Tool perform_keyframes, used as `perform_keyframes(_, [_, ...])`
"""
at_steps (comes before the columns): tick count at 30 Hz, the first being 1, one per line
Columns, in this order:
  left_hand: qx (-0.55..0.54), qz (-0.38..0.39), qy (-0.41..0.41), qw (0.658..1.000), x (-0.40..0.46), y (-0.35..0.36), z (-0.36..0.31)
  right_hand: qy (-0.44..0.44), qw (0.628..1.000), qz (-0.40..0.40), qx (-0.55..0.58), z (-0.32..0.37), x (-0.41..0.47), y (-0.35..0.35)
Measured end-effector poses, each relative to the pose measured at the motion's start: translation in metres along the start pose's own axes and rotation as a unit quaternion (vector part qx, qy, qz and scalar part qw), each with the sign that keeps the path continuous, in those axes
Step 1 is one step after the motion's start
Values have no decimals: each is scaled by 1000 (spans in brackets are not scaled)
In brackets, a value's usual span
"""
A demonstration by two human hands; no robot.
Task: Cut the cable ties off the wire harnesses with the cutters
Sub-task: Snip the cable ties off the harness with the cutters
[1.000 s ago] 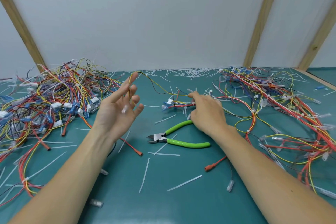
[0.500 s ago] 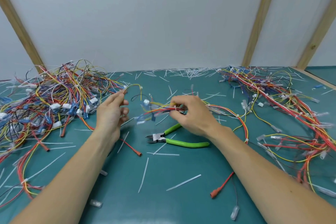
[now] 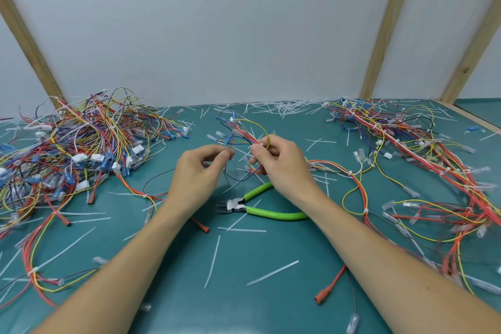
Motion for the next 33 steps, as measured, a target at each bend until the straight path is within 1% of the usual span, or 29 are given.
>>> perform_keyframes(3, [-57, 7, -14, 998, -2, 8, -1, -54, 995, -11, -80, 0, -3, 4])
perform_keyframes(7, [-91, -19, -54, 994, -2, 6, 2, -134, 975, -21, -178, 5, -7, 7])
perform_keyframes(9, [-112, -28, -70, 991, -2, 4, 3, -155, 965, -20, -212, 8, -8, 8])
perform_keyframes(12, [-142, -25, -89, 986, -2, 4, 1, -163, 961, 2, -223, 10, -9, 8])
perform_keyframes(15, [-148, -29, -129, 980, -4, 3, 5, -170, 956, 22, -237, 9, -12, 10])
perform_keyframes(19, [-191, -40, -162, 967, -2, 0, 7, -158, 953, 16, -258, 9, -12, 10])
perform_keyframes(24, [-185, -31, -172, 967, -2, 3, 7, -137, 943, 8, -303, 6, -9, 5])
perform_keyframes(28, [-218, -48, -182, 958, -1, 2, 6, -133, 940, 2, -315, 6, -8, 2])
perform_keyframes(33, [-237, -48, -190, 952, -1, 1, 5, -113, 934, 0, -338, 3, -5, -1])
Point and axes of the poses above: each hand's wrist, its own x-axis towards the middle knuckle, its own y-axis out of the palm, z = x × y, the point moved 3 cm from there along x, towards the middle knuckle, and after that the axes turned 12 degrees about y, right-handed, at the moved point
